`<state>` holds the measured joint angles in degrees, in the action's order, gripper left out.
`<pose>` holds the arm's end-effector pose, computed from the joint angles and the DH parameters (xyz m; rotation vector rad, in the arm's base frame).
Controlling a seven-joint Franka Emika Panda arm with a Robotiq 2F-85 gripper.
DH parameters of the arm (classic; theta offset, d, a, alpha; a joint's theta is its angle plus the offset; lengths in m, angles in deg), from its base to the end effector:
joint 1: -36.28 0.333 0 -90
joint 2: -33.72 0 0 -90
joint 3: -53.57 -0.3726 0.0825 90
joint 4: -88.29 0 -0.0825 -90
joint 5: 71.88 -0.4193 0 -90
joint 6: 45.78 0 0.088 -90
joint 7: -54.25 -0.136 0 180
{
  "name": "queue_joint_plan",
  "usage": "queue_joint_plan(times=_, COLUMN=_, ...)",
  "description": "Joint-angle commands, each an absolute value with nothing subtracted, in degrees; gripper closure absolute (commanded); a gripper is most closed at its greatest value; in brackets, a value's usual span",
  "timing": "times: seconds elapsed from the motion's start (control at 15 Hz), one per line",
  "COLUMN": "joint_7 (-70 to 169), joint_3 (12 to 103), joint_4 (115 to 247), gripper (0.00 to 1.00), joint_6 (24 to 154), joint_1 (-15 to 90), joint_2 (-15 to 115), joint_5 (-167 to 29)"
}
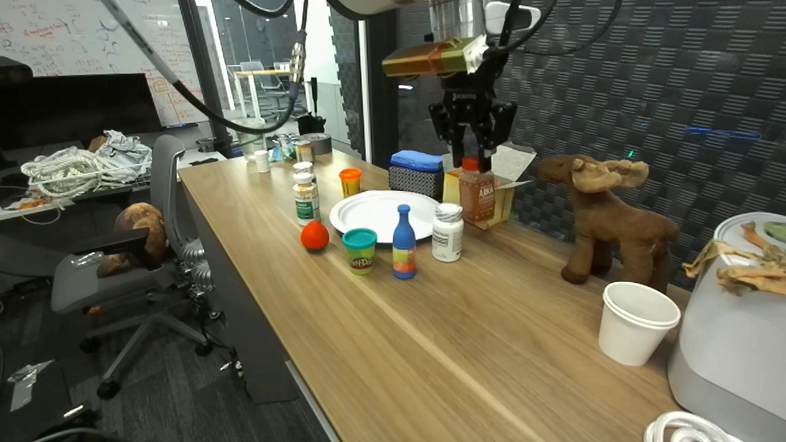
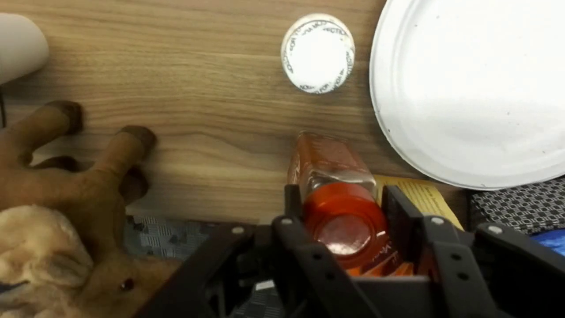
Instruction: Pick up the bottles and small containers from the table and put them on the white plate.
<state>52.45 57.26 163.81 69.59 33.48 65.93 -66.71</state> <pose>0.7935 -0.0866 0.4334 3.0087 -0.1495 0.1953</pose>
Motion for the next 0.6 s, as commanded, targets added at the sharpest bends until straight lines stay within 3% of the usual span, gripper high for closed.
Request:
queue_joint_plan(times=0.0, joint_7=52.09, joint_3=57.04, joint_4=162.37, gripper=0.76, joint_6=67.50, joint_1=35.87, joint_2=63.63, joint_5=-64.74)
queue_joint_plan(times=0.53, joint_7=53.71, joint_3=53.93, joint_4=161.53, gripper=0.76, joint_6=58.69, joint_1=35.40, joint_2=64.30, joint_5=-71.46)
